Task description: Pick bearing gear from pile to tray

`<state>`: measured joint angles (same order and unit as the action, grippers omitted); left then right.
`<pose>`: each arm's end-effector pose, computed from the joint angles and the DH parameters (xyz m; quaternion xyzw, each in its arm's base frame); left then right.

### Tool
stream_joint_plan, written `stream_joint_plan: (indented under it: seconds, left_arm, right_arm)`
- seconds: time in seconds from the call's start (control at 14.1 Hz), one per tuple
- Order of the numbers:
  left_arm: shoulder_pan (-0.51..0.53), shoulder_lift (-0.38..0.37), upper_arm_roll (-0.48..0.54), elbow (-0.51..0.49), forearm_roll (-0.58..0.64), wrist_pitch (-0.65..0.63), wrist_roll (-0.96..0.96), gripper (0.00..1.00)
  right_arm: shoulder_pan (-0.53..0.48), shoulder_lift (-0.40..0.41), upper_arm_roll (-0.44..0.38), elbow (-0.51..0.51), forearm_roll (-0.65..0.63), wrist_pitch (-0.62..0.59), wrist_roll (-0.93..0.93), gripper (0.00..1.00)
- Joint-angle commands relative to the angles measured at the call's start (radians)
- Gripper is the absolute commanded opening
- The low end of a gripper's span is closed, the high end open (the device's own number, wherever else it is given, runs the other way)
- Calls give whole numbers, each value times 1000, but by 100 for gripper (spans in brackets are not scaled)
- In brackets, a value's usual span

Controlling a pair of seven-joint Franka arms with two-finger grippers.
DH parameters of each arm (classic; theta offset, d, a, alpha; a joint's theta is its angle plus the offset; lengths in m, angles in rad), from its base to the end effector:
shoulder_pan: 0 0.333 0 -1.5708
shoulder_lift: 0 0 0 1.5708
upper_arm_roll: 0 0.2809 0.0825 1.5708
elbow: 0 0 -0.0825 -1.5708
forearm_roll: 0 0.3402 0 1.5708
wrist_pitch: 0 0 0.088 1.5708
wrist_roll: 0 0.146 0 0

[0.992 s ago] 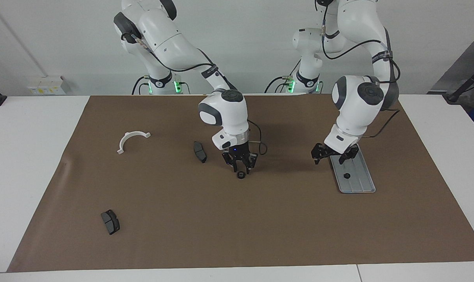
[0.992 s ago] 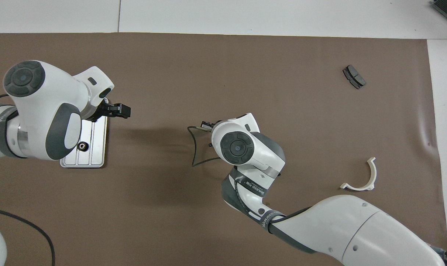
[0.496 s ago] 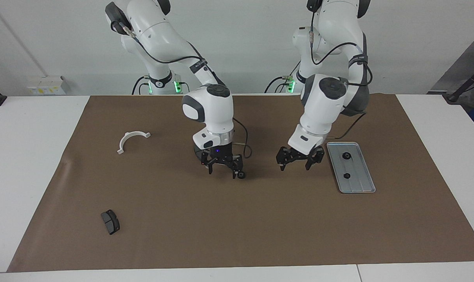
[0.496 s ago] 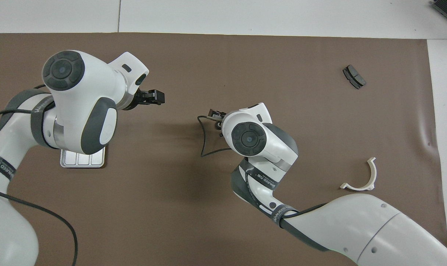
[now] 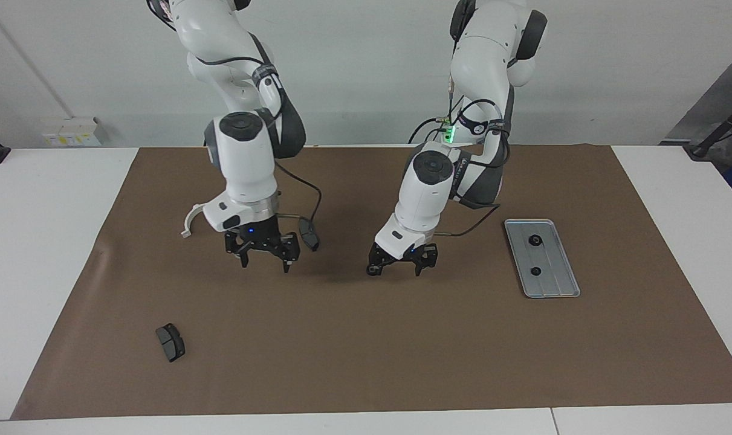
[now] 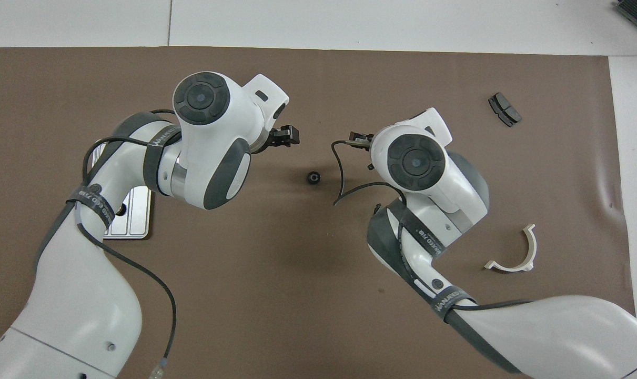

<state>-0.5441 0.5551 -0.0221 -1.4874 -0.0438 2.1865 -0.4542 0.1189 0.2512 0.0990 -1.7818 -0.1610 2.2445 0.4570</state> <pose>0.5622 -0.3585 0.3155 0.9962 -0.0424 0.0509 0.0565 0.5963 0.1191 0.3836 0.9897 -0.0782 0.1187 0.0175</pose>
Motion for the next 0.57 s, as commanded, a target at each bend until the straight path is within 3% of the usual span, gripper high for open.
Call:
stream_joint_plan:
  seconds: [0.0, 0.5]
  left_arm:
    - [-45, 13, 17, 22, 38, 21, -8, 100]
    - [-108, 74, 21, 13, 90, 18, -17, 96]
  right_arm:
    - [-1, -64, -76, -22, 46, -57, -90, 100]
    - [-8, -223, -206, -13, 127, -281, -308, 100]
